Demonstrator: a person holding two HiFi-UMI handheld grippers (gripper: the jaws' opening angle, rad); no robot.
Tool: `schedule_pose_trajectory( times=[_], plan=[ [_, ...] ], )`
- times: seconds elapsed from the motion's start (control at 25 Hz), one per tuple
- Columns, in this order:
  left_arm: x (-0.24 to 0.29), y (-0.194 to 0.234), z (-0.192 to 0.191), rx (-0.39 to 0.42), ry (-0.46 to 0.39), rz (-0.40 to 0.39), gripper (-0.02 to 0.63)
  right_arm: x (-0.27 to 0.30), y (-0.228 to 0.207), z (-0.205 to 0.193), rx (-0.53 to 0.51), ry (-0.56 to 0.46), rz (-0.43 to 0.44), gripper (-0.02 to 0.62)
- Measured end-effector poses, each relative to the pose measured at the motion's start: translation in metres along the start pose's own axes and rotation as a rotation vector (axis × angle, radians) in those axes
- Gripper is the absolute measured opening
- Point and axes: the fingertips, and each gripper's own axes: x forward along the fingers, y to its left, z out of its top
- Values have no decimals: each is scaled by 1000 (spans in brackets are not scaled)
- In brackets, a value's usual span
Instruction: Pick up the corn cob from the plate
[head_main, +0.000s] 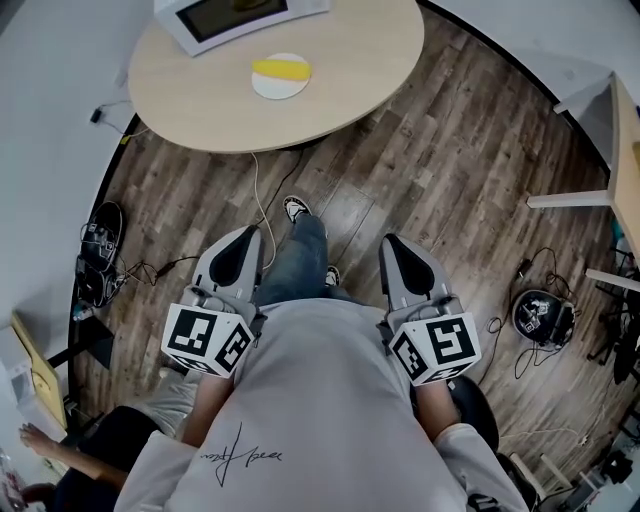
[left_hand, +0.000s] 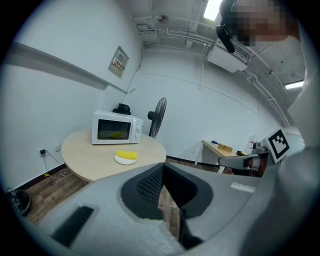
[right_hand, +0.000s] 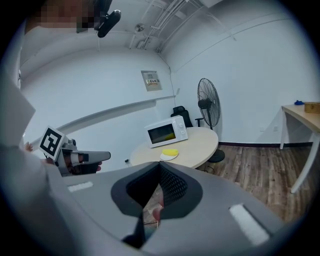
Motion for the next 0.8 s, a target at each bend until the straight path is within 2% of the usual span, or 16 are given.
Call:
schedule_pose_trajectory(
  times=[0.36,0.8],
  plan=[
    [59,32,40,-1,-26,-26,-8,61,-17,42,-20,-7,2,11],
    [111,77,91,-2,-39,-18,-8,134,-31,92,-24,-8,18,11]
  ],
)
